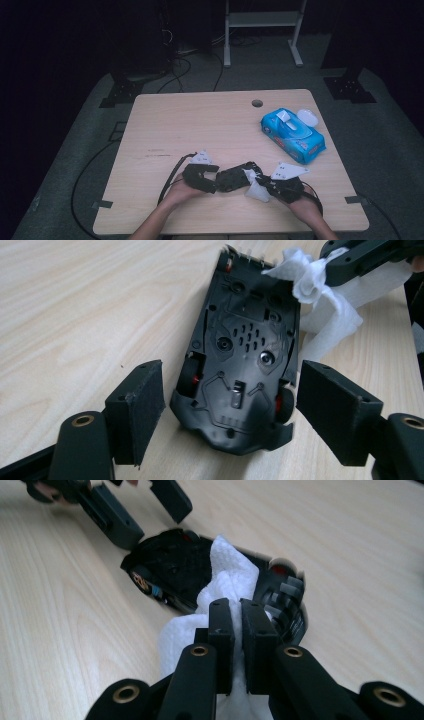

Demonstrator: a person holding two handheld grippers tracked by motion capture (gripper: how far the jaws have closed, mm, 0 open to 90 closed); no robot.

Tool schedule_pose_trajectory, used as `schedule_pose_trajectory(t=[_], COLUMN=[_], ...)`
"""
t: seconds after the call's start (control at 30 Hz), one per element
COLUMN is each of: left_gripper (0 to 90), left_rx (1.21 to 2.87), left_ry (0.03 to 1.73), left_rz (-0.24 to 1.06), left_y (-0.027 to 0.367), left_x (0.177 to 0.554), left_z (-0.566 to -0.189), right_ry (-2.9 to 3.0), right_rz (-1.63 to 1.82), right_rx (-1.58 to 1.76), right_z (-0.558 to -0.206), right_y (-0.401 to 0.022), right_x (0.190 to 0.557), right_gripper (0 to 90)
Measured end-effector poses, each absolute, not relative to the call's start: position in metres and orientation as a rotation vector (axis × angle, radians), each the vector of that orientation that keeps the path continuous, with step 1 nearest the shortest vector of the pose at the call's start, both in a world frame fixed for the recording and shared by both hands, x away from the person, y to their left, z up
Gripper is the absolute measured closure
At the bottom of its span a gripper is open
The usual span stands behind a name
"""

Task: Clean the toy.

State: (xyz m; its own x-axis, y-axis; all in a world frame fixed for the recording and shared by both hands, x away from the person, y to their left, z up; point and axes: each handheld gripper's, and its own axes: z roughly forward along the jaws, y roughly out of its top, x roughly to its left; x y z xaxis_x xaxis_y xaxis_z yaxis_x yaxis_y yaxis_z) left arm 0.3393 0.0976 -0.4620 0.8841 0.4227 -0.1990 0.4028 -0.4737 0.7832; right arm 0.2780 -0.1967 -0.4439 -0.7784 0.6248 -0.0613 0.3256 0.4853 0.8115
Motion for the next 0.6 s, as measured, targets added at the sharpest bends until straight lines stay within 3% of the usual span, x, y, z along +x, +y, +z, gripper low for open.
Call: schedule_pose_trajectory(t=[0.33, 0.6], left_gripper=[19.3, 17.9], left_rx=[2.165, 2.140], left_ry=[0.523, 0.475], left_rz=[0.110, 0.096], left_y=[0.091, 0.095], left_x=[0.333, 0.329], left_z=[-0.464, -0.462], right_ry=[2.393, 2.495], right_rz=[1.239, 1.169], right_rx=[0.812, 0.883], right_z=[-0.430, -0.448], right_y=[-0.196, -0.193], right_x=[0.295, 0.319], right_gripper=[83.4, 83.3])
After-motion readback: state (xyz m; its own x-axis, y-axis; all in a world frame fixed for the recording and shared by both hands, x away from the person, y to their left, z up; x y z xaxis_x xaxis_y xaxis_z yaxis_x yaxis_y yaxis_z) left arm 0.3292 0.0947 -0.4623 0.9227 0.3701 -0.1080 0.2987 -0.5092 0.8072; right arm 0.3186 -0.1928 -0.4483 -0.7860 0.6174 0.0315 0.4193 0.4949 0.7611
